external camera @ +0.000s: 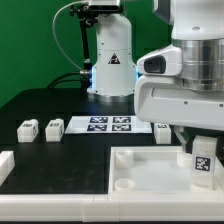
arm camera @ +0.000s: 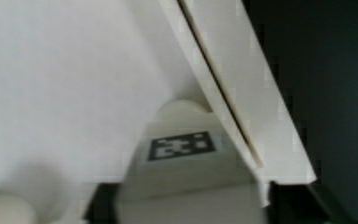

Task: Assemble one leg

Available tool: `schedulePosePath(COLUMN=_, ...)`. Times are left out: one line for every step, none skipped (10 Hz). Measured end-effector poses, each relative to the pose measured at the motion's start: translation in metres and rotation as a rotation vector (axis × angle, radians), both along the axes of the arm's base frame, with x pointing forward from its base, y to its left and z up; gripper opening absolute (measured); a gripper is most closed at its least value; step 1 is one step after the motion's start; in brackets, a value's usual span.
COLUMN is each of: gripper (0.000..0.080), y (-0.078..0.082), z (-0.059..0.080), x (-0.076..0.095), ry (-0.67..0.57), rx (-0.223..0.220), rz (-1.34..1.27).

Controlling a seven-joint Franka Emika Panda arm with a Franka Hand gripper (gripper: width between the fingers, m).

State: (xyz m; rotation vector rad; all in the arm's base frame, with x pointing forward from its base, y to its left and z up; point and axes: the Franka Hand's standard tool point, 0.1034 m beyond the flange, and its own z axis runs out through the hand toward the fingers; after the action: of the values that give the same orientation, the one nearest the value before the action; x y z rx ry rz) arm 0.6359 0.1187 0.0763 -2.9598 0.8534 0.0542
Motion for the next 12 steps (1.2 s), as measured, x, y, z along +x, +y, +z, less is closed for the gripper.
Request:
schedulePosePath(gripper=0.0291, y=0.0004, z=-0.0001, x=-0.0001, ry=0.010, rx=-0.002, rz=-0.143)
schedulePosePath(gripper=0.0291, y=0.0005, z=0.0000, x=0.0000, ry=0.018, rx=-0.003, rz=-0.258)
schedulePosePath(gripper=0.0291, y=0.0005, z=0.0005, x=0.0007, ry=0.030, rx=0.000, rz=-0.449)
schedulePosePath(gripper=0.0291, y=0.0013, z=0.0009, x=0.0019, ry=0.046, rx=0.017, rz=-0.664)
schedulePosePath(gripper=0.0291, y=0.0026, z=-0.0004, x=0.0034, ry=0.048, rx=0.030, rz=-0.870)
schedulePosePath(gripper=0.0291, y=0.0035, z=-0.0018, x=0.0035, ry=0.041, rx=0.052, rz=-1.040)
schedulePosePath(gripper=0.0291, y=0.0039, z=-0.0019, x=0.0031, ry=0.033, rx=0.060, rz=-1.135)
schedulePosePath(gripper=0.0291, y=0.0037, z=-0.0017, x=0.0035, ry=0.035, rx=0.060, rz=-1.154)
schedulePosePath(gripper=0.0291, y=0.0038, z=-0.0018, x=0.0034, ry=0.032, rx=0.059, rz=-1.128)
schedulePosePath(gripper=0.0291, y=0.0032, z=-0.0019, x=0.0034, ry=0.023, rx=0.058, rz=-1.044)
schedulePosePath(gripper=0.0291, y=0.0009, z=-0.0024, x=0.0037, ry=0.004, rx=0.054, rz=-0.872)
schedulePosePath(gripper=0.0528, y=0.0000, z=-0.0025, x=0.0039, ry=-0.021, rx=0.046, rz=-0.655)
